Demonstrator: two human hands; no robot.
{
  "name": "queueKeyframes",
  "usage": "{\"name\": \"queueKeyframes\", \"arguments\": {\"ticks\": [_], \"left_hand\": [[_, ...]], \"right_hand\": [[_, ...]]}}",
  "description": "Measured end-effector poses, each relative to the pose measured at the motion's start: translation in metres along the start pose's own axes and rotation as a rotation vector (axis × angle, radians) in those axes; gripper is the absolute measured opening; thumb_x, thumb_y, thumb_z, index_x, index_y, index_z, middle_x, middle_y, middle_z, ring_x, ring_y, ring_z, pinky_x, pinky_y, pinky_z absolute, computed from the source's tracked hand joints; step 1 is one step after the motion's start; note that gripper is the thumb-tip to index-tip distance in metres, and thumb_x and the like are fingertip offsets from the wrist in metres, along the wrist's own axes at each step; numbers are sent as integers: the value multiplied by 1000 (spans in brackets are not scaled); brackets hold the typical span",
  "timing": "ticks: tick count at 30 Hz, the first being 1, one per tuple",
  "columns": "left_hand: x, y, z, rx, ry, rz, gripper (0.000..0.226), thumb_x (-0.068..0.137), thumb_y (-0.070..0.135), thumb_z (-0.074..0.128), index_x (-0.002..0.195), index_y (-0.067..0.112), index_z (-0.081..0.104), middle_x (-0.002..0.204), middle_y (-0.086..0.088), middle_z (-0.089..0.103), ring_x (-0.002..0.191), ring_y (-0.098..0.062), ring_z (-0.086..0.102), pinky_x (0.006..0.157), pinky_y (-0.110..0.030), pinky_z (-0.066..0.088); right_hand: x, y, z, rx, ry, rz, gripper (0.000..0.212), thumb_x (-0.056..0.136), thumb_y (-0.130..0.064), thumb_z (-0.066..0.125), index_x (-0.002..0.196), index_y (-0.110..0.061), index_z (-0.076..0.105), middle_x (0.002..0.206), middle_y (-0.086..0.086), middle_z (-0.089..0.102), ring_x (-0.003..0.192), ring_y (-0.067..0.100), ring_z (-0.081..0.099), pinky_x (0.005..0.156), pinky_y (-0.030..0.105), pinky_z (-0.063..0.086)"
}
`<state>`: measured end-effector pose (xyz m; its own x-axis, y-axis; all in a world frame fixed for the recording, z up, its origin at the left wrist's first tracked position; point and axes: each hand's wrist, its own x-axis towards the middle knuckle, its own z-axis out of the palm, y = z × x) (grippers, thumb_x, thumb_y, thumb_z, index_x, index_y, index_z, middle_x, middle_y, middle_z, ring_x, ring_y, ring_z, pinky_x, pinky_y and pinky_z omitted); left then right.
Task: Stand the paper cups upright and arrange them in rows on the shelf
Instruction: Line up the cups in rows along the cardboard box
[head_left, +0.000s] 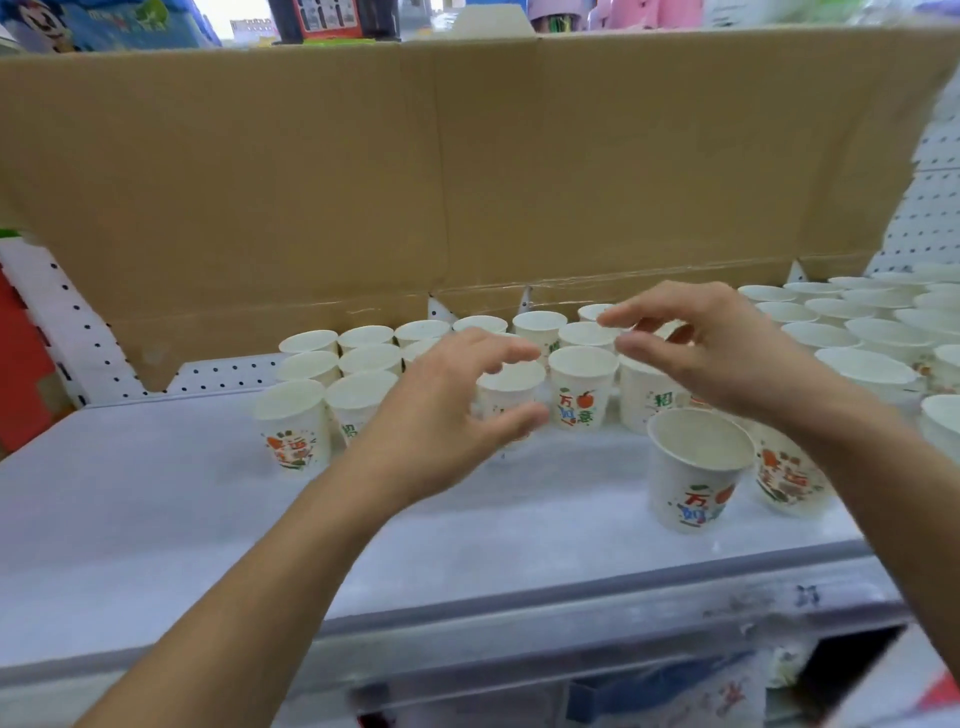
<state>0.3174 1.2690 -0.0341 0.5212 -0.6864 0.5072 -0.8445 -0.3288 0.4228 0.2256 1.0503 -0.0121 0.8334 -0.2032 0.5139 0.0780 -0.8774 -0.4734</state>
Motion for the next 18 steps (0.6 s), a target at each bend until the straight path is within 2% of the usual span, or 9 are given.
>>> {"name": "queueKeyframes", "arguments": {"ticks": [4, 7, 10, 15, 18], "left_hand": [[-10, 42, 54, -182, -125, -20, 74, 74, 57, 69, 139, 42, 36, 132, 25, 43, 112, 10, 42, 99, -19, 38], [-6, 57, 88, -302, -123, -79, 92, 66, 59, 77, 142, 40, 28, 142, 20, 40, 119, 3, 42, 104, -27, 40], [1, 66, 108, -316, -84, -127, 102, 62, 57, 81, 144, 37, 24, 146, 14, 37, 125, -2, 40, 107, -31, 38], [8, 73, 121, -290, -26, -192, 92, 63, 48, 84, 140, 34, 35, 140, 11, 47, 124, -7, 43, 103, -38, 43], [6, 74, 121, -280, 5, -238, 80, 66, 46, 82, 136, 33, 44, 137, 12, 51, 120, -8, 46, 100, -37, 46]], "right_hand": [[-42, 27, -28, 49, 128, 129, 20, 90, -24, 63, 107, -29, 70, 105, -11, 67, 93, 2, 61, 77, 23, 50], [-73, 42, -36, -21, 176, 195, 28, 86, -32, 62, 113, -29, 68, 114, -10, 63, 106, 12, 57, 90, 35, 47], [-89, 52, -38, -138, 202, 233, 50, 79, -47, 62, 125, -28, 59, 126, -4, 57, 120, 18, 48, 100, 46, 42], [-95, 67, -32, -243, 73, 354, 82, 74, -54, 69, 143, -25, 36, 142, 5, 44, 131, 24, 38, 106, 41, 34], [-97, 71, -29, -219, 45, 357, 84, 76, -51, 71, 145, -25, 30, 145, 5, 38, 134, 22, 34, 106, 37, 31]]}}
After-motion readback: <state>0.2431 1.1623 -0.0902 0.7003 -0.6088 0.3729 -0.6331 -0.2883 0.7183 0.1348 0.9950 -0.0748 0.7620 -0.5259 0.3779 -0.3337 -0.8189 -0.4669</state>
